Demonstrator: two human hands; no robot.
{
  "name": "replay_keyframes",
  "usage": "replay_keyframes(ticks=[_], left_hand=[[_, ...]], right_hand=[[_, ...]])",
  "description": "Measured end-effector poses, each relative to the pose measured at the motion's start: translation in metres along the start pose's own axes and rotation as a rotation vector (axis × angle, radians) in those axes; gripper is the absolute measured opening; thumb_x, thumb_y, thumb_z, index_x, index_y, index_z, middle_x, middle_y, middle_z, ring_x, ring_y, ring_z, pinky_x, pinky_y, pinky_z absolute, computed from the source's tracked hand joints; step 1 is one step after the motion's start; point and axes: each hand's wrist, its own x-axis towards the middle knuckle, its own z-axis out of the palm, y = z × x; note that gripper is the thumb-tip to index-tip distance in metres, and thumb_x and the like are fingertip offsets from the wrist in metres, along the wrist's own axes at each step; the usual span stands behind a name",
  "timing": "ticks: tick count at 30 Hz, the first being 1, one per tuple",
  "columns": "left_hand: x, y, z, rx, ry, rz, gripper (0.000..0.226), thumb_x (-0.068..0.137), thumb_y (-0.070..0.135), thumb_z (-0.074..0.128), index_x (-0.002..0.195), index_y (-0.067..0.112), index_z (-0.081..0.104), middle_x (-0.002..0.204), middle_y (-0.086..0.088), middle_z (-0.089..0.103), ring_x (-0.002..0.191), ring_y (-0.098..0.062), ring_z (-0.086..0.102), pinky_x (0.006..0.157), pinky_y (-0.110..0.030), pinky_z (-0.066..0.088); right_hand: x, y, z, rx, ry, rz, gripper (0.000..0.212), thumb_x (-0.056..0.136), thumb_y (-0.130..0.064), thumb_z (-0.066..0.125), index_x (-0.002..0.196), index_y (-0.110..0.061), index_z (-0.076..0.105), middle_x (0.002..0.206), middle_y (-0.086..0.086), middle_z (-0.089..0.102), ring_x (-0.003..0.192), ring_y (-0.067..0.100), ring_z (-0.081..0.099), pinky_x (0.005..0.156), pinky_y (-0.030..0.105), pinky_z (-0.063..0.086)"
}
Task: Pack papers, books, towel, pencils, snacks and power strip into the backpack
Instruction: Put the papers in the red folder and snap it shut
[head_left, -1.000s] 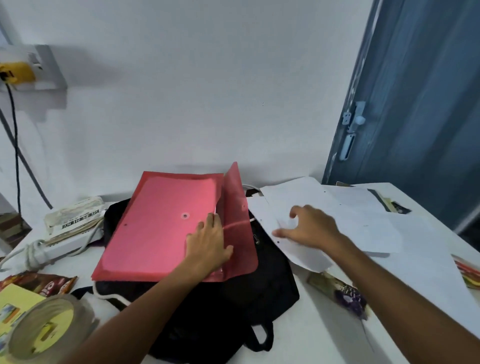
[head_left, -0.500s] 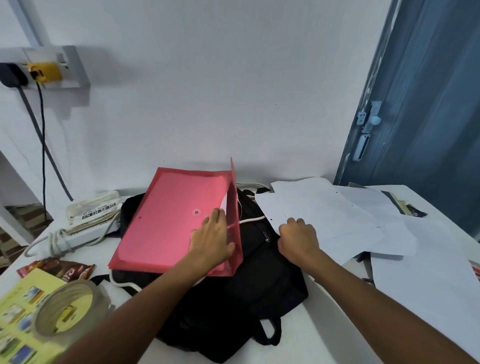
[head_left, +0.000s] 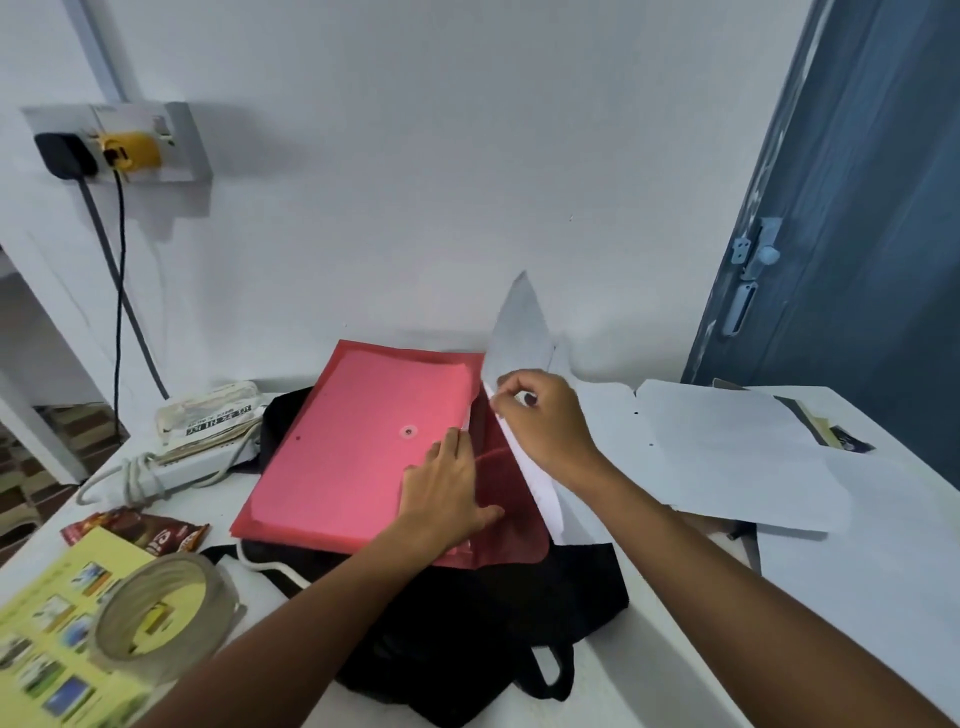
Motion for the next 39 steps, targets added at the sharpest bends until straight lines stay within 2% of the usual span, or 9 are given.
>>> replay_keyframes(ticks=[3,5,7,12,17,26,32,35,39], left_hand=[[-0.002,-0.002,-0.004,-0.054,0.003,0.008,0.093,0.066,0.058,0.07,0.138,0.014,0.031,0.131,-0.002,0.04,0.116,-0.024,0.048,0.08,-0.044,0.051],[-0.004,-0.005,-0.007,-0.081,0.005,0.01,0.087,0.068,0.054,0.068,0.139,0.017,0.034,0.128,-0.002,0.042,0.115,-0.023,0.048,0.079,-0.041,0.05],[-0.007,-0.01,-0.011,-0.133,0.026,0.015,0.08,0.069,0.048,0.068,0.137,0.02,0.036,0.125,-0.001,0.043,0.111,-0.023,0.05,0.076,-0.038,0.049],[-0.012,-0.023,-0.019,-0.296,0.059,0.02,0.07,0.072,0.029,0.068,0.132,0.01,0.038,0.132,-0.005,0.043,0.107,-0.028,0.053,0.077,-0.041,0.049],[-0.011,-0.034,-0.033,-0.333,0.137,0.008,0.056,0.076,0.016,0.062,0.128,0.007,0.042,0.126,-0.007,0.047,0.096,-0.031,0.057,0.069,-0.041,0.049],[-0.011,-0.043,-0.041,-0.257,0.094,0.024,0.064,0.07,0.007,0.057,0.132,0.004,0.039,0.138,-0.009,0.042,0.098,-0.037,0.057,0.073,-0.048,0.05],[-0.016,-0.045,-0.052,-0.309,0.056,0.067,0.067,0.074,0.005,0.053,0.139,0.005,0.038,0.145,-0.008,0.041,0.122,-0.033,0.049,0.093,-0.044,0.046],[-0.021,-0.046,-0.063,-0.353,0.041,0.074,0.068,0.076,0.0,0.053,0.141,0.005,0.037,0.146,-0.007,0.041,0.125,-0.029,0.047,0.099,-0.038,0.042],[-0.022,-0.051,-0.07,-0.384,0.059,0.085,0.07,0.077,0.0,0.05,0.144,0.006,0.035,0.148,-0.006,0.04,0.13,-0.025,0.043,0.103,-0.032,0.038]], right_hand=[[-0.005,-0.001,0.015,-0.038,-0.21,0.056,0.012,0.081,-0.006,0.06,0.073,-0.001,0.067,0.094,0.005,0.069,0.09,0.013,0.06,0.068,0.006,0.039],[-0.007,0.002,0.023,-0.073,-0.338,0.12,0.013,0.08,-0.008,0.059,0.068,-0.006,0.062,0.08,-0.001,0.065,0.077,0.011,0.057,0.069,0.017,0.041],[-0.006,0.004,0.028,-0.099,-0.364,0.177,0.017,0.079,-0.009,0.057,0.063,-0.009,0.053,0.063,-0.004,0.052,0.063,0.011,0.047,0.063,0.024,0.038],[0.0,0.01,0.027,-0.306,-0.354,0.194,0.036,0.077,-0.012,0.055,0.053,-0.015,0.028,0.052,0.0,0.028,0.053,0.016,0.028,0.054,0.029,0.024],[-0.003,0.012,0.025,-0.468,-0.471,0.182,0.037,0.081,-0.025,0.055,0.053,-0.021,0.03,0.055,-0.003,0.031,0.052,0.014,0.032,0.047,0.026,0.022],[-0.008,-0.013,0.034,-0.88,-0.812,0.013,0.019,0.085,-0.022,0.053,0.069,-0.015,0.046,0.072,-0.001,0.049,0.073,0.021,0.053,0.062,0.028,0.04],[0.009,-0.009,0.051,-0.563,-0.7,-0.037,0.015,0.083,-0.011,0.051,0.069,-0.008,0.053,0.078,0.009,0.06,0.077,0.027,0.057,0.066,0.034,0.043],[0.018,-0.004,0.06,-0.386,-0.716,0.003,0.02,0.09,-0.015,0.049,0.074,-0.01,0.058,0.079,0.004,0.061,0.074,0.018,0.055,0.064,0.029,0.041],[0.024,0.007,0.069,-0.223,-0.763,0.071,0.029,0.092,-0.023,0.041,0.091,-0.013,0.068,0.103,0.002,0.067,0.098,0.016,0.059,0.09,0.034,0.044]])
